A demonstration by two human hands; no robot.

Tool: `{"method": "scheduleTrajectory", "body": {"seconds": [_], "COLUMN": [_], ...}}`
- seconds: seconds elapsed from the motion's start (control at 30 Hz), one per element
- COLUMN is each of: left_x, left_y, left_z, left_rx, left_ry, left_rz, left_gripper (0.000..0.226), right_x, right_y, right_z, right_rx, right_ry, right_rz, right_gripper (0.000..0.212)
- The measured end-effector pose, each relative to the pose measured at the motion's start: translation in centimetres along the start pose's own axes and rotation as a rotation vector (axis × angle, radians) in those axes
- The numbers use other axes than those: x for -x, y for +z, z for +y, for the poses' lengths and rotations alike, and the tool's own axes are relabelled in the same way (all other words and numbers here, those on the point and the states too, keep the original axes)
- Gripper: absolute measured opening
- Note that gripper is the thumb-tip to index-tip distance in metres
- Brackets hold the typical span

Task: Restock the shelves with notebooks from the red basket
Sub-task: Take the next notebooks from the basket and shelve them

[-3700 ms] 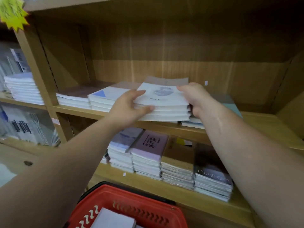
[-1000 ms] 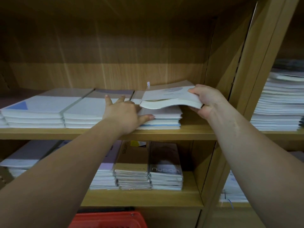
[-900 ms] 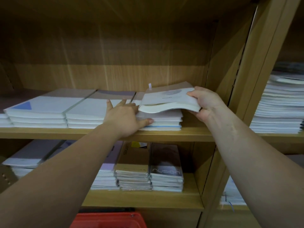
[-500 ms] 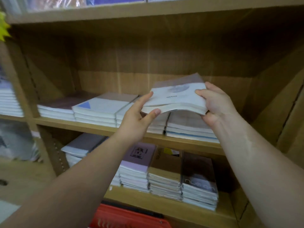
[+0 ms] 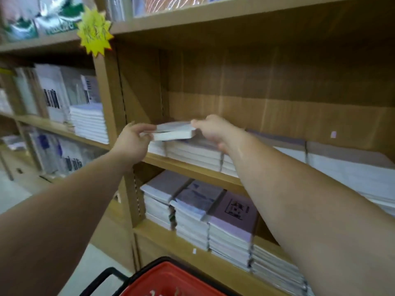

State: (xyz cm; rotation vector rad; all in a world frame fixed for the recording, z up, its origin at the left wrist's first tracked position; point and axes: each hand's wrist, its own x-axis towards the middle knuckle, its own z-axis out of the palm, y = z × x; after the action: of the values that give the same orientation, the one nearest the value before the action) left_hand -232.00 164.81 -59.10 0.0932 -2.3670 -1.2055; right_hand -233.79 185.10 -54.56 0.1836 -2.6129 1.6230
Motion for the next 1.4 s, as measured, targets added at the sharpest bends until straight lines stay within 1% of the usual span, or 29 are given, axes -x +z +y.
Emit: {"method": "scheduleTrajectory", "body": {"seconds": [0.03, 0.07, 0.1, 0.13, 0.17, 0.2, 0.23, 0.27, 0.3, 0.33, 0.37, 0.43, 0.5, 0.57, 0.6, 0.7, 0.77, 0.97, 1.03, 1.13, 1.23, 1.33, 1.4], "left_x": [-0.3, -0.5, -0.5, -0.3, 0.2, 0.6, 1.2, 1.5, 1.6, 1.3, 0.6, -0.9, -2.4, -4.3, -5.3, -7.0, -7.1, -6.9, -7.0, -7.2, -7.3, -6.0, -3.9], "left_y": [-0.3, -0.4, -0.3, 0.0, 0.4, 1.0, 1.6, 2.3, 3.0, 3.5, 3.9, 4.2, 4.1, 3.8, 3.6, 3.6, 3.8, 3.1, 3.6, 4.6, 4.7, 4.5, 4.4], "left_z": [-0.8, -1.7, -2.5, -3.1, -3.5, -3.7, -3.6, -3.6, -3.4, -3.3, -3.4, -3.7, -3.9, -4.5, -5.0, -6.2, -6.0, -6.0, -5.9, -5.7, -5.9, -5.4, -5.5], "left_rx": [-0.043, -0.099, -0.193, -0.335, -0.468, -0.555, -0.588, -0.590, -0.574, -0.548, -0.514, -0.452, -0.370, -0.321, -0.339, -0.421, -0.449, -0.361, -0.341, -0.315, -0.355, -0.420, -0.448], "left_ry": [-0.041, -0.070, -0.068, -0.029, 0.044, 0.142, 0.252, 0.352, 0.425, 0.447, 0.432, 0.399, 0.414, 0.388, 0.365, 0.333, 0.330, 0.391, 0.385, 0.399, 0.382, 0.329, 0.323], "left_rz": [-0.058, -0.106, -0.140, -0.141, -0.108, -0.067, -0.040, -0.048, -0.073, -0.092, -0.093, -0.037, 0.025, 0.008, -0.015, -0.110, -0.143, -0.275, -0.267, -0.211, -0.203, -0.188, -0.131], "left_gripper": [0.027, 0.032, 0.039, 0.046, 0.052, 0.057, 0.061, 0.063, 0.062, 0.059, 0.054, 0.045, 0.041, 0.038, 0.038, 0.043, 0.041, 0.046, 0.046, 0.045, 0.045, 0.049, 0.053], "right_x": [-0.5, -1.1, -1.8, -2.4, -2.9, -3.3, -4.0, -4.6, -4.9, -5.1, -5.1, -5.5, -5.6, -5.7, -5.5, -5.5, -5.5, -5.8, -5.7, -5.8, -5.8, -5.3, -4.6], "right_y": [0.8, 1.6, 2.2, 2.7, 3.2, 3.6, 4.0, 4.2, 4.2, 4.2, 4.1, 3.8, 3.7, 3.6, 3.5, 3.4, 3.4, 3.8, 3.9, 3.9, 4.1, 4.3, 4.2], "right_z": [-0.1, 0.0, 0.1, 0.3, 0.6, 0.8, 1.2, 1.5, 1.8, 2.0, 1.9, 2.3, 2.5, 2.7, 2.6, 2.7, 2.9, 3.0, 3.0, 2.8, 2.9, 3.0, 3.1], "right_rx": [0.151, 0.256, 0.335, 0.401, 0.460, 0.510, 0.553, 0.592, 0.616, 0.603, 0.549, 0.483, 0.572, 0.668, 0.682, 0.642, 0.664, 0.841, 0.863, 0.894, 0.904, 0.895, 0.839], "right_ry": [-0.019, -0.030, -0.029, -0.012, 0.018, 0.047, 0.070, 0.067, 0.047, 0.016, -0.006, -0.042, -0.066, -0.081, -0.083, -0.088, -0.102, -0.139, -0.154, -0.168, -0.185, -0.229, -0.278], "right_rz": [-0.054, -0.109, -0.150, -0.177, -0.194, -0.204, -0.200, -0.195, -0.183, -0.176, -0.172, -0.162, -0.167, -0.179, -0.190, -0.209, -0.207, -0.205, -0.213, -0.206, -0.189, -0.140, -0.082], "right_gripper": [0.049, 0.047, 0.051, 0.061, 0.074, 0.086, 0.093, 0.092, 0.085, 0.077, 0.071, 0.062, 0.052, 0.052, 0.054, 0.059, 0.062, 0.060, 0.059, 0.059, 0.058, 0.054, 0.048]}}
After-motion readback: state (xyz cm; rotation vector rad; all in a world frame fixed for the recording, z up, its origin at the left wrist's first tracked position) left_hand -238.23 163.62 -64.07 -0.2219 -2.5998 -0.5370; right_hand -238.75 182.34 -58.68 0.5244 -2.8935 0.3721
